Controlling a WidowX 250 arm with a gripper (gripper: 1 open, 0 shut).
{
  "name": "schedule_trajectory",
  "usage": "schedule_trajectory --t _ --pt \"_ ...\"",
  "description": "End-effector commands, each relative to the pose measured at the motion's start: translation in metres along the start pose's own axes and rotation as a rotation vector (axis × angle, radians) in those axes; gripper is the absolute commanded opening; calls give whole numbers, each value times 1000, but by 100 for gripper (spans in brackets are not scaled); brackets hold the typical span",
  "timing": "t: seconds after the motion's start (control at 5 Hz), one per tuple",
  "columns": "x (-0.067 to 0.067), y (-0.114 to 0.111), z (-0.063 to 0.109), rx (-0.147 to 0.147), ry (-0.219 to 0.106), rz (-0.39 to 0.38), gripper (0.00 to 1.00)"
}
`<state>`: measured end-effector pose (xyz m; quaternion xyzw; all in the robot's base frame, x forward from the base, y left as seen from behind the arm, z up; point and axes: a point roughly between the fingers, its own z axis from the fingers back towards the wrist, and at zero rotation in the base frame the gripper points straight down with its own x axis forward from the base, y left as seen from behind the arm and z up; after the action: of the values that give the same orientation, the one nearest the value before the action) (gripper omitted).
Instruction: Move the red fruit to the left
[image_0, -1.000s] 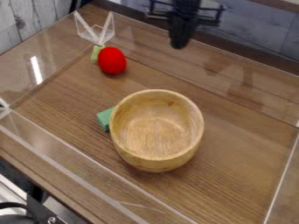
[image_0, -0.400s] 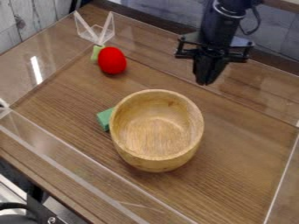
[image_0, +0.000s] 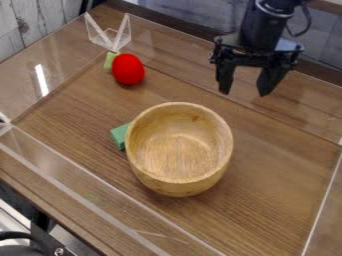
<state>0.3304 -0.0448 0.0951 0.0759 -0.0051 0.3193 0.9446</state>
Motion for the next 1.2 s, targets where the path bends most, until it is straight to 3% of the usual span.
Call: schedule_trajectory --t 0.0,0.4,0.6,1.0 --pt "19 -2 23 -54 -54 -56 100" --pt "29 26 20 -73 -58 -29 100" --pt "35 18 16 -66 -54 -31 100" --pt "27 20 -10 -27 -39 -26 100"
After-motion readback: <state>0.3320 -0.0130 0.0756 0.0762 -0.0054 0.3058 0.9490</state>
